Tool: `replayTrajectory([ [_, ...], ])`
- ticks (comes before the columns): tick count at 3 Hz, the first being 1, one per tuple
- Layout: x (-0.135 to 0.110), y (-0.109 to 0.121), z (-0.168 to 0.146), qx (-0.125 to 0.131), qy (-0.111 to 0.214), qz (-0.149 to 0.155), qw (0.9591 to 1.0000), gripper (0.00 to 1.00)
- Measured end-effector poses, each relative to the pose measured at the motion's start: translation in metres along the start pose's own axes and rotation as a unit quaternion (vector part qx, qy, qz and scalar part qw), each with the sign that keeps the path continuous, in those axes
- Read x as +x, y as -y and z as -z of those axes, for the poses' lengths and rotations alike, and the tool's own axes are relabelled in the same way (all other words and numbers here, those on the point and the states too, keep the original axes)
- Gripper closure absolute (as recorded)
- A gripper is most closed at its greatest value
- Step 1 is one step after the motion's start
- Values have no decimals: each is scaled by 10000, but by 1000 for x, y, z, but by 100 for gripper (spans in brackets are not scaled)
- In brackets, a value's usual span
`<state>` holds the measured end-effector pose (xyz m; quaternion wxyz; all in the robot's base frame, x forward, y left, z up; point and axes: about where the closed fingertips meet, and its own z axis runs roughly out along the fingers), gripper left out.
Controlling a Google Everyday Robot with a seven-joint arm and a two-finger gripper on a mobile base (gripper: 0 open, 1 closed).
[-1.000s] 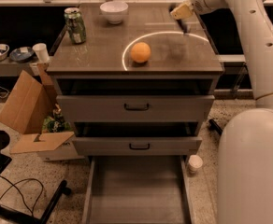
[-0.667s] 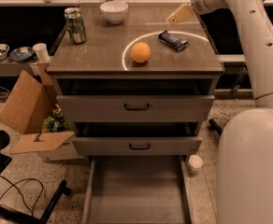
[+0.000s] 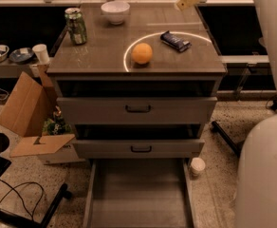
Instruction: Pick rxbar blueberry from bottom drawer and place on counter
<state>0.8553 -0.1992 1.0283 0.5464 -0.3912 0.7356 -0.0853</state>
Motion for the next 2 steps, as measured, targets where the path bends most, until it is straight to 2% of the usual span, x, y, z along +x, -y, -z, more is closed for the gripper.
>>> replayTrajectory([
  [1, -36, 32, 73, 643, -66, 326, 9974, 0],
  [2, -80, 52, 157, 1486, -142, 634, 9868, 0],
])
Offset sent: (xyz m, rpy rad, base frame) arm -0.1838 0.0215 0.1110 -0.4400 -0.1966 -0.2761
